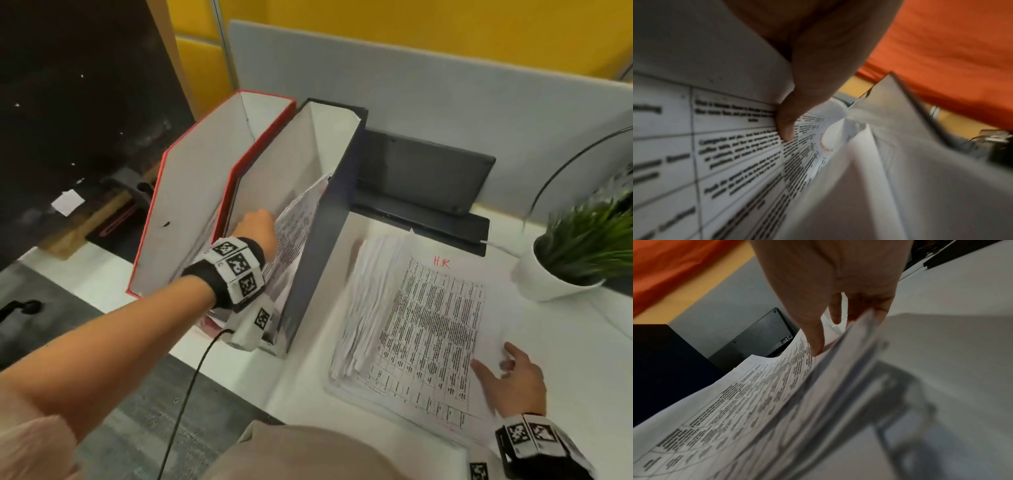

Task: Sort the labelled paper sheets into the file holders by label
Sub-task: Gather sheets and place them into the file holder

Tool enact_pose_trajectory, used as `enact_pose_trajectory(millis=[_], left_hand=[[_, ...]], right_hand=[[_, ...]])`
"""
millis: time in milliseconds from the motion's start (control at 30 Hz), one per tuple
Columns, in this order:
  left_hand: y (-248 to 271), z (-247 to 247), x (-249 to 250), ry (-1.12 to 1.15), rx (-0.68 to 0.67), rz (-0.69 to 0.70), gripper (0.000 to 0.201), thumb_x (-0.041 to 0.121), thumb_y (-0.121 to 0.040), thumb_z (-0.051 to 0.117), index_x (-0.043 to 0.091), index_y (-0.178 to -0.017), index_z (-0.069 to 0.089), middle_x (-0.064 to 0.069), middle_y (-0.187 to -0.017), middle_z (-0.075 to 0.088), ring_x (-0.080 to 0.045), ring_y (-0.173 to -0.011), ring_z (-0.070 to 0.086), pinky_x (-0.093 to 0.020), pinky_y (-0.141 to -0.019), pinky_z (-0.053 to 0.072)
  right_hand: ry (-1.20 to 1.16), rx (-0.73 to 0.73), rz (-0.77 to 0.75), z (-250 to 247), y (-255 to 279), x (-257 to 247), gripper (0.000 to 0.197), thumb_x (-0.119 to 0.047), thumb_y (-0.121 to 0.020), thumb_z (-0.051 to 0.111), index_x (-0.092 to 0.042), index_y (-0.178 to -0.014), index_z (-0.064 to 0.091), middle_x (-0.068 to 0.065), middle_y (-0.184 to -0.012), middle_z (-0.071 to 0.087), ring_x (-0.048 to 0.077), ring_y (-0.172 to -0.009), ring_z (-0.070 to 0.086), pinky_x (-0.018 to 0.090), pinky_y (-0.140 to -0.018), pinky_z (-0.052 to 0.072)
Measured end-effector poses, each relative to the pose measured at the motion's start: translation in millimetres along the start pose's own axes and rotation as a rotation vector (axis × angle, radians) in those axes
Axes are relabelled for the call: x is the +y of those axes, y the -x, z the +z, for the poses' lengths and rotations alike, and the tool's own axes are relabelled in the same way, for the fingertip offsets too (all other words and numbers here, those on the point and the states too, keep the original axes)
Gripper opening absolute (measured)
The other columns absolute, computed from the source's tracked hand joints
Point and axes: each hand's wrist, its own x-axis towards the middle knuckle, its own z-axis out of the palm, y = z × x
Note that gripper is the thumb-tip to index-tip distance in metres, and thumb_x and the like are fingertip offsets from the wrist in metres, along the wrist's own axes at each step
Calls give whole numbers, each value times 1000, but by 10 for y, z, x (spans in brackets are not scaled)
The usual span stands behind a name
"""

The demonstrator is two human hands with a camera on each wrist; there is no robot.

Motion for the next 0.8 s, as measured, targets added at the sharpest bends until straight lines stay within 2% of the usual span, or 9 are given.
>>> enact_pose_trajectory(millis=[100, 200, 333, 400, 467, 533, 600, 667, 800], left_hand=[[-141, 87, 24, -88, -114, -31, 33, 7, -87, 60, -2, -119, 54, -19, -116, 62, -35, -105, 61, -37, -86, 50], [-214, 132, -2, -199, -223, 6, 38, 15, -84, 65, 2, -117, 53, -16, -113, 64, -33, -102, 61, -38, -89, 51], [-260, 156, -69, -365, -249, 92, 31, 15, -80, 67, 4, -107, 57, -12, -99, 68, -29, -88, 66, -39, -82, 55], [-246, 118, -38, -329, -227, 88, 30, 12, -84, 63, 2, -111, 57, -14, -105, 66, -30, -94, 64, -39, -86, 53], [-223, 40, 28, -170, -160, 35, 32, 5, -88, 56, 3, -120, 54, -16, -116, 61, -32, -104, 60, -38, -91, 50], [-161, -93, 105, 29, -26, 55, 36, 0, -89, 49, 8, -124, 53, -14, -117, 60, -31, -104, 60, -40, -92, 50], [-61, -262, 192, 242, 133, 142, 34, 1, -89, 47, 13, -120, 55, -10, -108, 64, -25, -97, 61, -38, -88, 51], [56, -439, 339, 413, 275, 260, 28, 5, -90, 49, 15, -114, 59, -3, -96, 65, -18, -87, 62, -32, -79, 53], [340, -557, 768, 672, 419, 513, 18, 8, -89, 52, 15, -102, 62, 3, -91, 62, -6, -75, 58, -13, -67, 48]], right_hand=[[-32, 10, 10, 38, 5, 10, 65, -17, -75, 76, -2, -130, 46, 26, -110, 58, 32, -86, 57, 44, -86, 46], [-47, 20, 33, 65, 4, -1, 63, -14, -76, 75, -3, -131, 46, 25, -109, 56, 25, -80, 50, 42, -85, 44], [-52, 10, 45, 69, -1, -3, 62, -12, -77, 73, -4, -132, 44, 24, -109, 56, 24, -83, 48, 40, -86, 43], [-53, 4, 49, 64, -4, -1, 63, -11, -77, 73, -4, -132, 44, 24, -109, 56, 24, -84, 48, 40, -87, 43], [-60, 3, 46, 60, -11, 2, 62, -10, -76, 74, -3, -131, 45, 23, -107, 58, 24, -83, 48, 39, -85, 43], [-66, 3, 41, 60, -20, 11, 62, -10, -76, 74, -3, -131, 46, 22, -104, 58, 24, -81, 49, 36, -81, 42], [-67, 2, 42, 64, -29, 24, 63, -10, -75, 75, -3, -130, 46, 22, -103, 59, 24, -81, 49, 36, -80, 42], [-72, 4, 45, 72, -41, 34, 64, -10, -74, 76, -3, -130, 46, 23, -103, 60, 24, -81, 50, 37, -82, 43], [-69, -12, 49, 81, -68, 33, 64, -9, -72, 77, -5, -129, 48, 19, -99, 62, 23, -81, 51, 35, -81, 44]])
